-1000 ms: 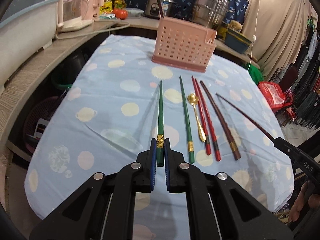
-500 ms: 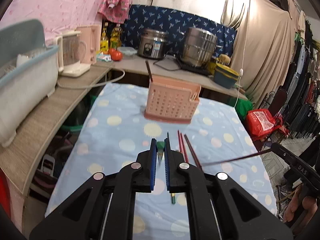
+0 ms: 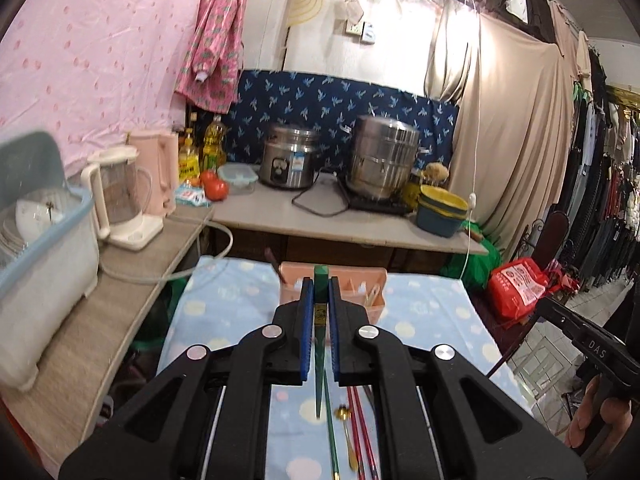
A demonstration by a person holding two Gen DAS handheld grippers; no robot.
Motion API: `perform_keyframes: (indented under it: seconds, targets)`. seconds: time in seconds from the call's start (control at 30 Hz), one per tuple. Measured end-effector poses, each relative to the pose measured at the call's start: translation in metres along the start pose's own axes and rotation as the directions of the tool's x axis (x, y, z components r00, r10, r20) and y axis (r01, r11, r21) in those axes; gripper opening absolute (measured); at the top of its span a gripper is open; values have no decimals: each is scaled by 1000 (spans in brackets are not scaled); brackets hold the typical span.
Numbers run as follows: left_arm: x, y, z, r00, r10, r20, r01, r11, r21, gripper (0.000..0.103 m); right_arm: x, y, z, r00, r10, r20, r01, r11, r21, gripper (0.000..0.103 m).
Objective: Organize utensils
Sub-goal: 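Lift and carry the dark red chopstick with the right tool while the left tool carries the green one, then open the right tool over the pink basket while the left tool releases the green chopstick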
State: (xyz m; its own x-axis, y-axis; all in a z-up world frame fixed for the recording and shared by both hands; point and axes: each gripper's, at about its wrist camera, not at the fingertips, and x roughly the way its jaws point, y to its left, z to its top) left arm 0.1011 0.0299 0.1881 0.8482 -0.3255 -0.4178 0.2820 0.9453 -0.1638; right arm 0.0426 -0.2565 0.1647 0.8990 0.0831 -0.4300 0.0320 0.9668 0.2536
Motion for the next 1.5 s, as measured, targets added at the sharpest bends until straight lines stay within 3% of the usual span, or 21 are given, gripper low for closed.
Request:
perform_keyframes:
  seconds: [0.33, 0.57, 0.9, 1.27, 1.33, 1.4, 1.5]
  targets:
    - [50, -9, 87, 991, 37, 132, -42, 998, 35, 7, 59, 22, 82, 996, 2, 90, 1, 999, -39, 7]
    - [89, -3, 121, 983, 60, 172, -67, 997, 38, 7, 113, 28, 115, 993, 1, 115, 2, 1000, -30, 7]
    - [168, 20, 97, 994, 87, 63, -87, 996, 6, 7, 190, 25, 95, 1000, -5, 7, 5, 1000, -22, 7]
    - [201, 22, 75, 997, 83, 3, -83, 997, 4, 7, 231, 24, 70, 997, -28, -74, 25, 999, -41, 7]
    - [201, 23, 72, 995, 98, 18, -98, 995, -9, 15, 231, 24, 70, 997, -44, -64, 41, 998, -38, 15]
    - [201, 24, 71, 993, 114, 23, -113, 993, -16, 37, 228, 23, 70, 998, -52, -47, 50, 998, -32, 28]
    - [197, 26, 69, 991, 126, 37, -125, 992, -22, 43, 221, 21, 71, 998, -56, -24, 55, 998, -24, 36]
